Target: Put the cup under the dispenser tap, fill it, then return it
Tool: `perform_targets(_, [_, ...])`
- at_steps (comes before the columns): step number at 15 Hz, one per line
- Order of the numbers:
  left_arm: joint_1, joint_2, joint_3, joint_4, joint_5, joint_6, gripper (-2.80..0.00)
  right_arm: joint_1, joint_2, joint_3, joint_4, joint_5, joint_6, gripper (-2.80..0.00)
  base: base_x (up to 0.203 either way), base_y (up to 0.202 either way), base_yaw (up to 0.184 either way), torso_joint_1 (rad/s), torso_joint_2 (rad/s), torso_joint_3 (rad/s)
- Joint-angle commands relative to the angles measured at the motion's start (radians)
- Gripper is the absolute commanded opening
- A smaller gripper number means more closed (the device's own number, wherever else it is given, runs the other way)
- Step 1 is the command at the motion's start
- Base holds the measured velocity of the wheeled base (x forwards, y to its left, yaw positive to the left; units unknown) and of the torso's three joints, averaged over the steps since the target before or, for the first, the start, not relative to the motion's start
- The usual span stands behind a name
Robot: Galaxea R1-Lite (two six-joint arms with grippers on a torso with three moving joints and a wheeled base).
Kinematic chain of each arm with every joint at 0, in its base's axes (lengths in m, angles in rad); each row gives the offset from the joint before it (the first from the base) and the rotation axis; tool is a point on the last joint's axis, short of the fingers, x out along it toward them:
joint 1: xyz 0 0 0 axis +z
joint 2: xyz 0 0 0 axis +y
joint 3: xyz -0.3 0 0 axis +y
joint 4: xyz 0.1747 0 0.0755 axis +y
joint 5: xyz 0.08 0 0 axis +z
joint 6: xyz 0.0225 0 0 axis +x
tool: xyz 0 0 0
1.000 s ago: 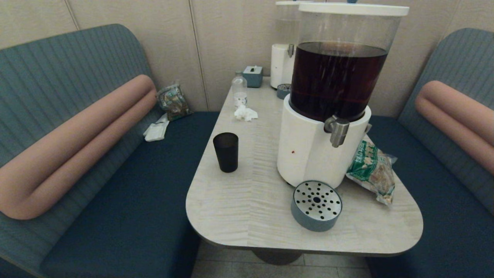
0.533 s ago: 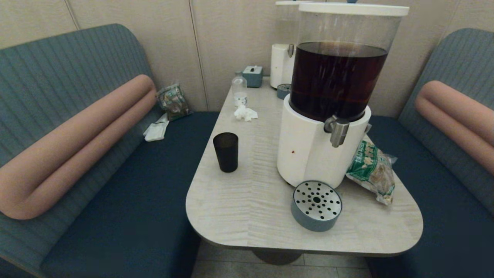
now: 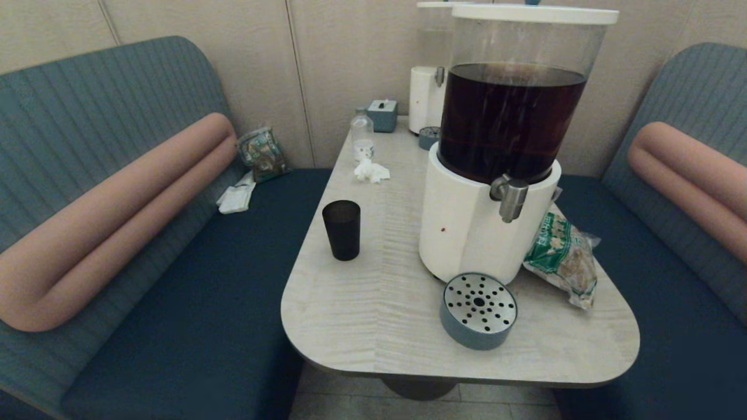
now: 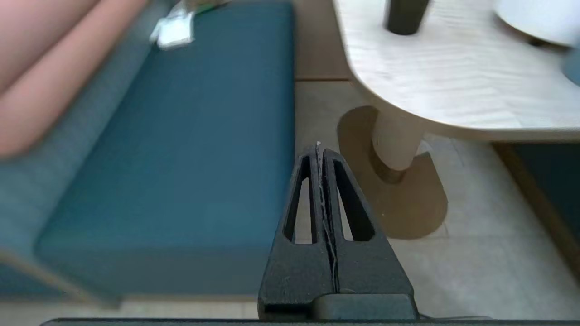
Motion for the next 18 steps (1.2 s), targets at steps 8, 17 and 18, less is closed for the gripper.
perform_targets(8, [-0.001, 0.001, 0.012, 0.023, 0.083, -0.026, -2.80, 0.000, 0.000, 0.001, 0.000, 0.000, 0.000, -2.80, 0.000, 0.000, 0.000, 0.000, 0.00, 0.000])
perform_targets(17, [-0.001, 0.001, 0.013, 0.023, 0.090, -0.040, -2.80, 0.000, -0.001, 0.000, 0.000, 0.001, -0.001, -2.80, 0.000, 0.000, 0.000, 0.000, 0.00, 0.000])
perform_targets(18, [-0.001, 0.001, 0.013, 0.023, 0.090, -0.040, -2.80, 0.000, 0.000, 0.001, 0.000, 0.001, -0.001, -2.80, 0.000, 0.000, 0.000, 0.000, 0.00, 0.000])
